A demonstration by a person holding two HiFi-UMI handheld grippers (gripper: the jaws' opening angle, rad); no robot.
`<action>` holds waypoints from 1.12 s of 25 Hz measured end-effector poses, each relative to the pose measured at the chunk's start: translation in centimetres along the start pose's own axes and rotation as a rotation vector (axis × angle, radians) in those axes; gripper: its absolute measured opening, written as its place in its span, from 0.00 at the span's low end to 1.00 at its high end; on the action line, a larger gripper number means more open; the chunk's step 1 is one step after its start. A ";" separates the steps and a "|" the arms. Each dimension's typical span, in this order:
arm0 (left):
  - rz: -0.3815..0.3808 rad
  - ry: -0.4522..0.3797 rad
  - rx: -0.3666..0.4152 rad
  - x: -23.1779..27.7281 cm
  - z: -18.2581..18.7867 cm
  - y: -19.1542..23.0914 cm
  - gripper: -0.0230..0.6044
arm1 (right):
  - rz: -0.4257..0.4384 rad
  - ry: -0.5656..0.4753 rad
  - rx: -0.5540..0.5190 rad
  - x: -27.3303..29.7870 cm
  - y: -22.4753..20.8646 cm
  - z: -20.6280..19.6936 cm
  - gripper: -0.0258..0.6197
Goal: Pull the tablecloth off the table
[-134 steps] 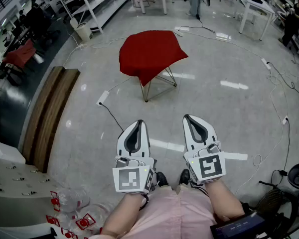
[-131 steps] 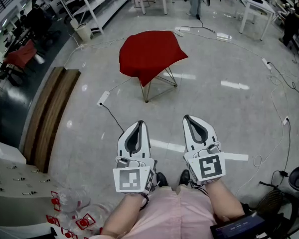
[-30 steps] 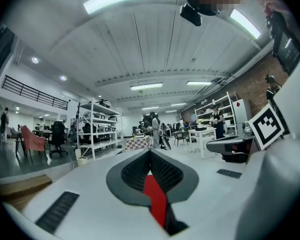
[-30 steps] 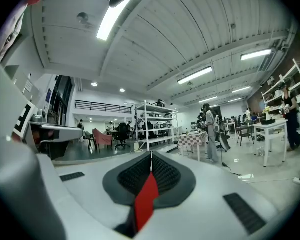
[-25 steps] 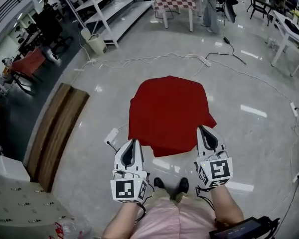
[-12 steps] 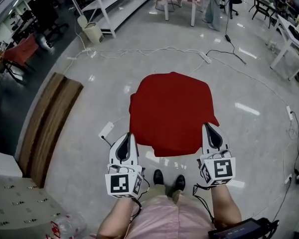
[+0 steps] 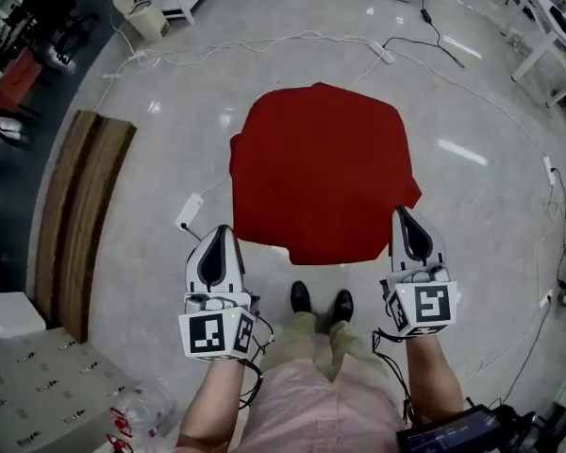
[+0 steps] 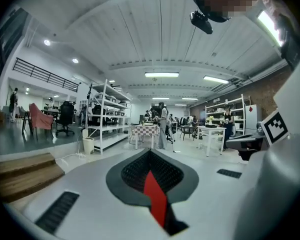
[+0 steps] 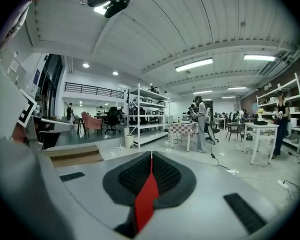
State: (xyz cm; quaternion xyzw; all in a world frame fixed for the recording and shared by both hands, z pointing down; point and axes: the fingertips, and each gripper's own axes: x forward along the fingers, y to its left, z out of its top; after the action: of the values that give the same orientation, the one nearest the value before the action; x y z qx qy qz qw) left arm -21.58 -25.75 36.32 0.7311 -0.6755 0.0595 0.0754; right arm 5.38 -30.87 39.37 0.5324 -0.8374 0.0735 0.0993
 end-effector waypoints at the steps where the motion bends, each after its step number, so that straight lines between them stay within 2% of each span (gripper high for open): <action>1: 0.000 0.008 -0.002 0.2 -0.7 0.1 0.07 | -0.005 0.009 0.001 0.1 -0.2 -0.7 0.07; 10: 0.001 0.083 -0.020 0.6 -7.5 -0.2 0.07 | -0.040 0.102 0.025 -0.4 -2.4 -9.4 0.07; 20: -0.024 0.161 -0.025 0.8 -15.0 -0.1 0.07 | -0.059 0.218 0.042 -2.0 -2.2 -20.6 0.07; 24: -0.026 0.199 -0.036 0.4 -18.0 -0.3 0.07 | -0.046 0.265 0.072 -3.0 -1.5 -25.1 0.07; 28: -0.024 0.230 -0.052 0.5 -21.6 0.2 0.07 | -0.004 0.265 0.147 -2.5 -0.7 -29.6 0.09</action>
State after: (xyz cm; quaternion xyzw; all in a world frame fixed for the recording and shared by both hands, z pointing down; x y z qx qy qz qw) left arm -21.41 -22.09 57.62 0.7252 -0.6549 0.1247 0.1721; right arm 9.69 -22.20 67.43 0.5254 -0.8084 0.2039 0.1701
